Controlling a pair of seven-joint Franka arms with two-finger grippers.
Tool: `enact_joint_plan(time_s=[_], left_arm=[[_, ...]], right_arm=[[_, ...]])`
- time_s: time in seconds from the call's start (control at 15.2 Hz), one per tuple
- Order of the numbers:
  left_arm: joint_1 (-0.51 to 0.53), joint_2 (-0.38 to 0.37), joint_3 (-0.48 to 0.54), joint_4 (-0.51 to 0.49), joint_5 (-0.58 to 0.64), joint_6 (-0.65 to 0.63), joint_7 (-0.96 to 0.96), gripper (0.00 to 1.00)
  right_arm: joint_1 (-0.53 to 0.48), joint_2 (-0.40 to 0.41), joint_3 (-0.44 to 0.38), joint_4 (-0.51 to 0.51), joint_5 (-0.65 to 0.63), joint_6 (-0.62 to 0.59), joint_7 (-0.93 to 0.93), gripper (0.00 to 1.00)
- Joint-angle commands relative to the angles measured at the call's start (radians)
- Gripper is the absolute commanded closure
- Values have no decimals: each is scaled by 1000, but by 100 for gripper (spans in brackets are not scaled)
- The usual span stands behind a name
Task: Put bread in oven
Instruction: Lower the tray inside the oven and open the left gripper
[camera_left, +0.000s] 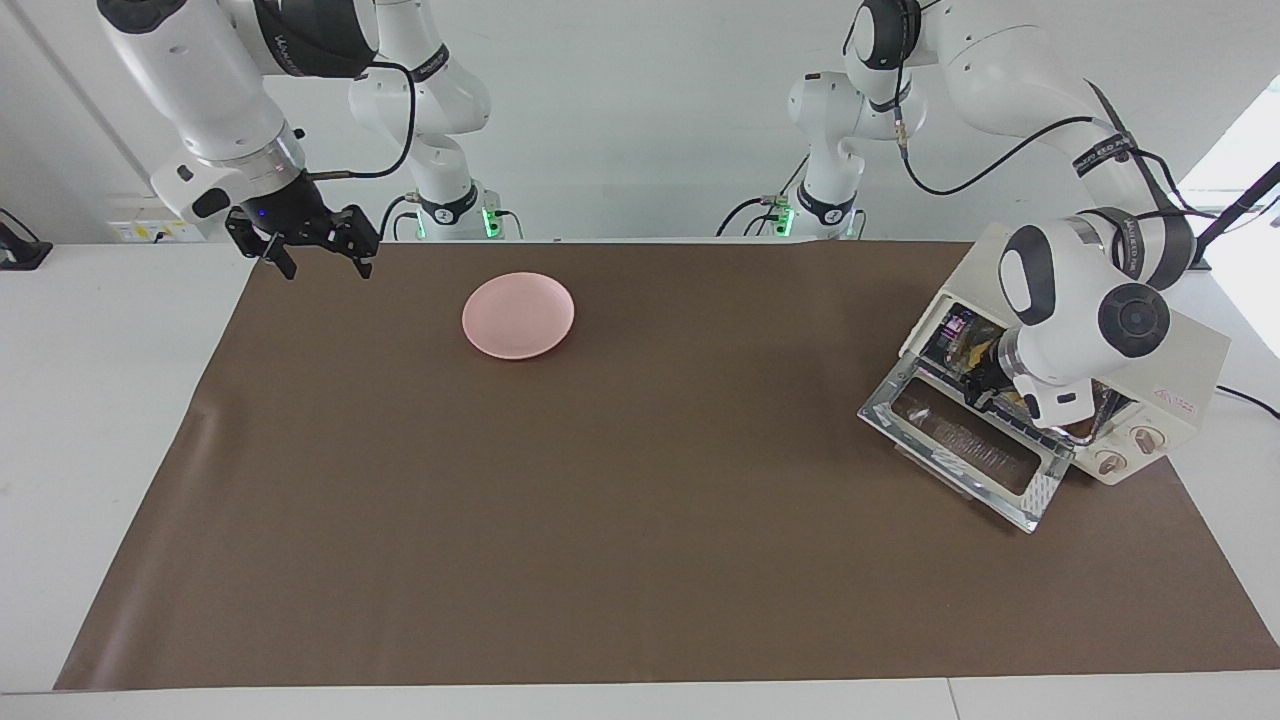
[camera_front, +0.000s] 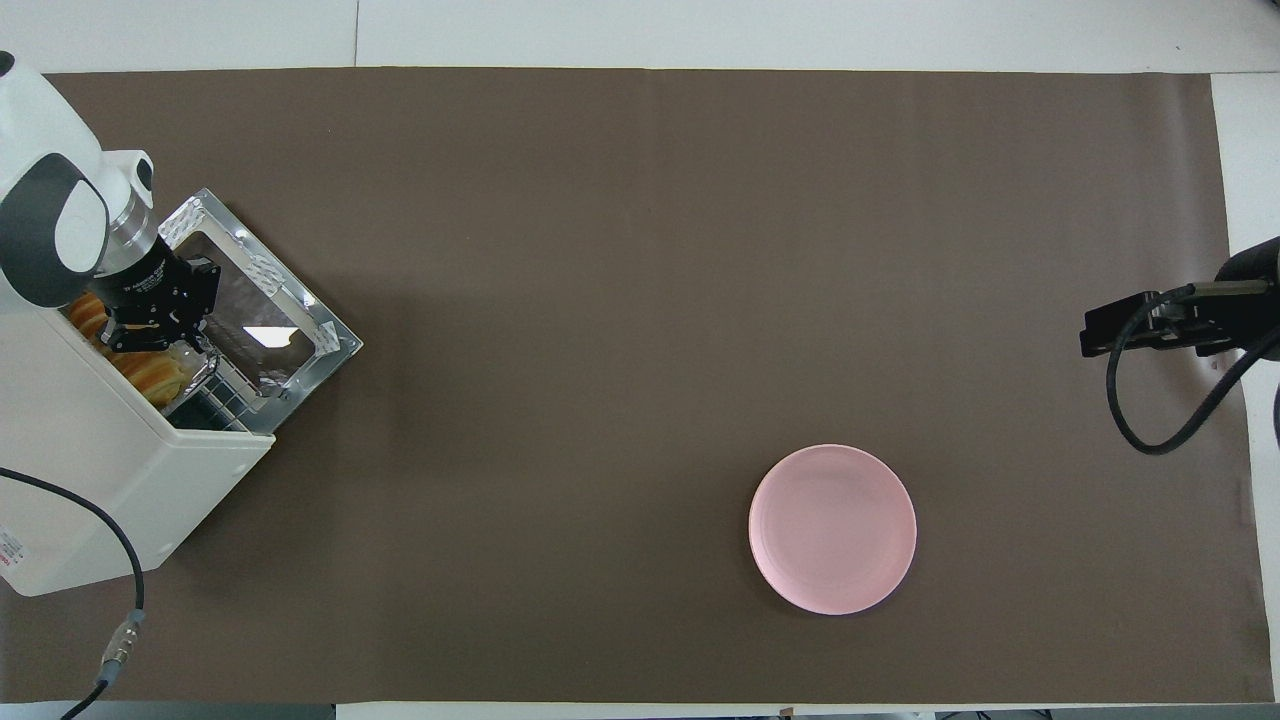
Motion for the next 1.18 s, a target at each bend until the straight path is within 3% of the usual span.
enact_joint_plan(time_s=[0.0,0.33,0.39,0.46,0.53,0.59,0.86,1.12], left_arm=[[-12,-36,3,-36,24,-9,8,100],[-10,-48,2,-63,41,3,21,100],[-12,-48,2,-63,41,3,36,93],[-12,-48,2,-61,41,5,45,64],[-13,-47,2,-61,41,6,47,28],[-13,-47,2,-58,41,6,47,0],[-13,-47,2,-35,41,27,71,0],[-13,-48,0,45,33,41,244,0]], right_arm=[[-14,-3,11,0,-15,-13,11,0],[-14,-3,11,0,-15,-13,11,0],[-14,-3,11,0,-15,-13,11,0],[-14,-3,11,0,-15,-13,11,0],[-14,-3,11,0,-15,-13,11,0],[-14,-3,11,0,-15,-13,11,0],[-14,-3,11,0,-15,-13,11,0],[-14,-3,11,0,-15,-13,11,0]])
